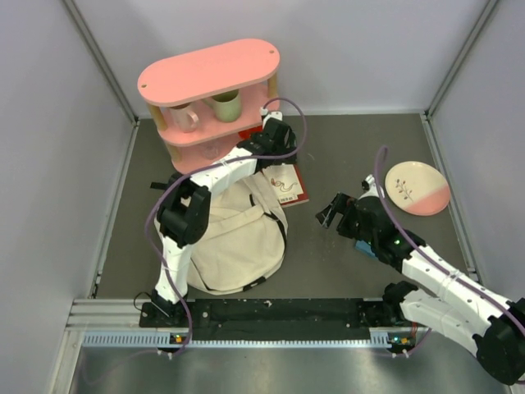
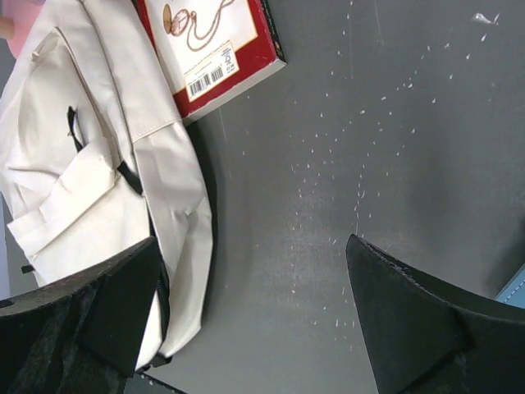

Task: Pack the student bag
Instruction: Adjust the book at the center of the board.

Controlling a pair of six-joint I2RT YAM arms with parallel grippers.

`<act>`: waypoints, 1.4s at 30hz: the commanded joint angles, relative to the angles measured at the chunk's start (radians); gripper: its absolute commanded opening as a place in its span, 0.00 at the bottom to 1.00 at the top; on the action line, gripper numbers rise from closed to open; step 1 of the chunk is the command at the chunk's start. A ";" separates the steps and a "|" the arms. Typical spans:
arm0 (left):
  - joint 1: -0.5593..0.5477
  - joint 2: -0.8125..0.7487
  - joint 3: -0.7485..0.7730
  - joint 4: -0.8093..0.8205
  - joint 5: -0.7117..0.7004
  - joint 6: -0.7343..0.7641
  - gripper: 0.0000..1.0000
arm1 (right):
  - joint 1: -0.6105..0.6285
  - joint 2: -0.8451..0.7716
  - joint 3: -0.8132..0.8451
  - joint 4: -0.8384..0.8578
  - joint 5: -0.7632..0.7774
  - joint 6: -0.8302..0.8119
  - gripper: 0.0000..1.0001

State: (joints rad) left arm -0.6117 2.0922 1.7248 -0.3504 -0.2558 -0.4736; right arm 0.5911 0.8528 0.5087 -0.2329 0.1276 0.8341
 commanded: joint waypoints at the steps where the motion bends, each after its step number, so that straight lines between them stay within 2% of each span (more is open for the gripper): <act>1: 0.024 0.058 0.058 -0.073 -0.050 -0.039 0.98 | -0.004 0.014 0.001 0.014 -0.031 0.007 0.93; 6: 0.046 0.089 0.062 -0.088 -0.060 -0.002 0.98 | -0.004 0.015 -0.013 0.017 -0.045 0.020 0.93; 13: 0.072 0.120 0.061 -0.156 -0.037 -0.039 0.98 | -0.004 0.026 -0.035 0.032 -0.054 0.037 0.93; 16: 0.072 0.129 0.053 -0.128 0.033 -0.023 0.98 | -0.004 0.038 -0.038 0.037 -0.057 0.040 0.93; 21: 0.069 0.167 0.064 -0.073 0.327 0.035 0.94 | -0.004 0.037 -0.032 0.035 -0.042 0.036 0.93; 23: 0.064 0.180 0.075 -0.075 0.368 0.047 0.90 | -0.008 0.029 -0.027 0.027 -0.016 0.034 0.93; 29: 0.038 0.180 0.065 -0.070 0.463 0.114 0.87 | -0.063 0.011 -0.010 0.017 0.032 0.007 0.93; 30: 0.033 0.178 0.065 -0.070 0.457 0.121 0.84 | -0.095 0.009 -0.006 0.017 0.032 0.003 0.94; 32: 0.030 0.157 0.058 -0.099 0.409 0.110 0.85 | -0.126 0.014 0.004 0.017 0.006 -0.025 0.93; 37: 0.033 0.138 0.093 -0.157 0.040 0.067 0.93 | -0.152 0.017 0.021 0.009 -0.025 -0.038 0.94; 40: 0.041 0.167 0.154 -0.232 -0.057 0.055 0.97 | -0.152 0.020 0.010 0.012 -0.048 -0.027 0.94; 42: 0.053 0.181 0.162 -0.251 -0.068 0.043 0.98 | -0.152 0.022 -0.007 0.017 -0.060 -0.015 0.94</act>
State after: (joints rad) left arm -0.5873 2.2421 1.8282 -0.5152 -0.1555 -0.3988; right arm 0.4484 0.8829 0.4744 -0.2325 0.0982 0.8215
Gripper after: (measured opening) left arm 0.975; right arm 0.935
